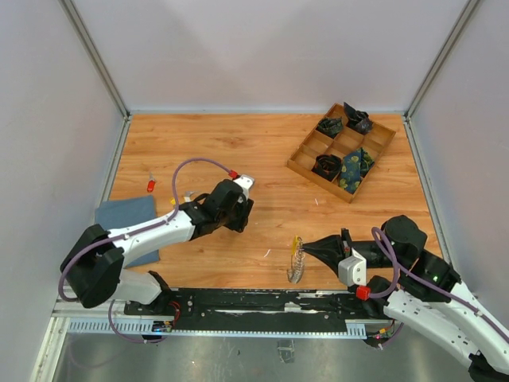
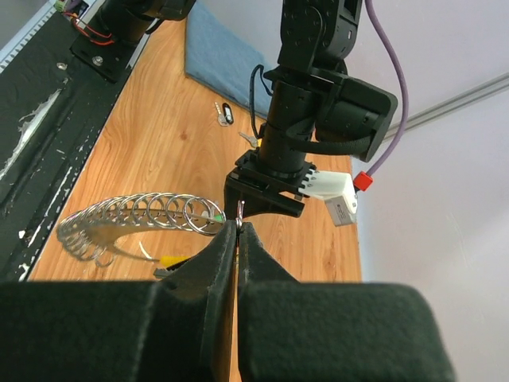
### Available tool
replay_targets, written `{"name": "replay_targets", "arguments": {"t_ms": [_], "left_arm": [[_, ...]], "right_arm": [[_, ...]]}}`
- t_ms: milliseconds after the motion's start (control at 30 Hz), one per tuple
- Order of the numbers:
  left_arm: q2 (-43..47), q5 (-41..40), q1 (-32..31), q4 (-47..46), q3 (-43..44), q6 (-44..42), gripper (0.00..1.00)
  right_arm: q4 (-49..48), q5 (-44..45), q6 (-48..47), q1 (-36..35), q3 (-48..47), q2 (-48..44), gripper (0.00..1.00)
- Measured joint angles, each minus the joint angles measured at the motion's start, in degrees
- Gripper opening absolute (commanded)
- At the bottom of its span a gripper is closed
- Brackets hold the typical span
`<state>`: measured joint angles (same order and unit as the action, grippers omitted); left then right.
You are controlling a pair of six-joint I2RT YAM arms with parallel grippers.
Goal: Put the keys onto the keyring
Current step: Pick up the key from the center of the board.
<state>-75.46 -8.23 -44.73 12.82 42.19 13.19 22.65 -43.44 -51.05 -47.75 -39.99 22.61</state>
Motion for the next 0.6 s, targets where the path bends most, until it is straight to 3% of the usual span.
{"name": "replay_targets", "arguments": {"t_ms": [233, 600], "left_arm": [[-7.34, 1.79, 0.0, -1.05, 3.54, -4.26, 0.39], [-14.36, 2.56, 0.02, 0.11, 6.86, -8.26, 0.32]], "right_arm": [[0.37, 0.09, 0.09, 0.0, 0.2, 0.0, 0.02], [0.39, 0.11, 0.09, 0.0, 0.79, 0.22, 0.03]]}}
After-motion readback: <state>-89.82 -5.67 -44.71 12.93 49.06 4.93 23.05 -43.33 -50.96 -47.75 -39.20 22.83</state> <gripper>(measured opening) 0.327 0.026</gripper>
